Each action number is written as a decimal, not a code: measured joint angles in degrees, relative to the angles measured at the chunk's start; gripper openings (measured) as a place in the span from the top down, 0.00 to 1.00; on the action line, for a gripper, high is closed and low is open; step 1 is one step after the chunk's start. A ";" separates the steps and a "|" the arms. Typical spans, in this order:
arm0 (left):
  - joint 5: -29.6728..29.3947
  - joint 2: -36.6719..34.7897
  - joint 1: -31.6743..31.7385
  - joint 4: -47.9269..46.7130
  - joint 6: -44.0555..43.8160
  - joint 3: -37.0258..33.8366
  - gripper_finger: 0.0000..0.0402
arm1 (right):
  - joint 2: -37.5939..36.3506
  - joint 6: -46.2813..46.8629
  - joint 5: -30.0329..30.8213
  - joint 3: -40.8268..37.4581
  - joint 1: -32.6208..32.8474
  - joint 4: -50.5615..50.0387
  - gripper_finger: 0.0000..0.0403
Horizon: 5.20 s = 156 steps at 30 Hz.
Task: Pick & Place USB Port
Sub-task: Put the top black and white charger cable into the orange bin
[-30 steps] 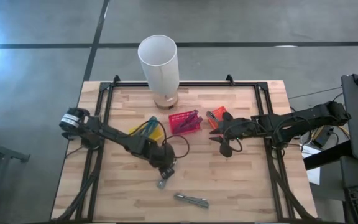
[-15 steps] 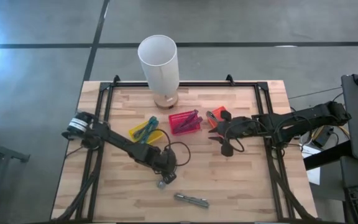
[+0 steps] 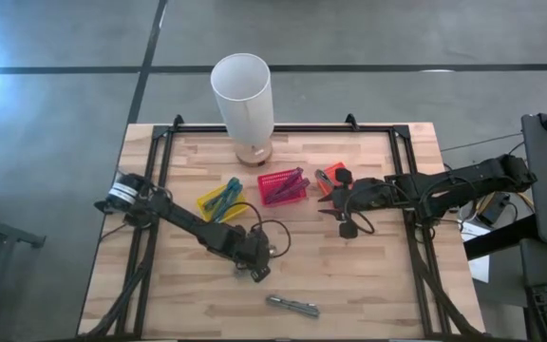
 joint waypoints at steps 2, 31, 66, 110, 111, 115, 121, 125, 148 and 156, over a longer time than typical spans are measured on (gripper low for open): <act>-0.31 -0.51 0.01 0.01 0.00 -0.04 0.92 | 0.00 -0.04 0.00 0.00 0.00 -0.01 0.70; -31.26 -11.16 3.23 1.49 35.67 7.78 0.96 | 6.11 6.57 -0.13 -0.05 0.07 6.02 0.63; -15.44 -19.24 5.94 59.09 62.42 -12.45 0.96 | 1.03 -0.81 -1.49 -6.91 1.07 31.78 0.61; -6.97 -11.24 10.45 73.85 64.72 -8.57 0.96 | 8.59 0.19 -4.04 -3.50 0.94 41.21 0.91; -6.97 -11.24 10.45 73.81 64.72 -8.57 0.96 | 8.58 -0.21 -4.04 -3.50 0.94 41.21 0.94; -7.25 -11.24 10.40 73.30 64.36 -8.57 0.96 | 8.57 -0.74 -4.07 -3.52 0.94 41.08 0.95; -8.60 -11.24 10.40 73.12 64.51 -8.57 0.94 | 8.59 -0.80 -4.02 -3.52 0.90 40.99 0.95; -8.95 -11.24 10.40 72.09 64.78 -8.56 0.86 | 8.59 -0.94 -3.86 -3.52 0.90 40.86 0.95; -26.03 -11.75 10.38 54.72 53.89 -8.55 0.67 | -12.92 24.76 26.32 -3.52 0.50 -14.26 0.94; -26.03 -11.77 10.38 53.25 51.93 -8.57 0.67 | -9.72 30.36 27.27 -3.53 -6.72 -19.51 0.94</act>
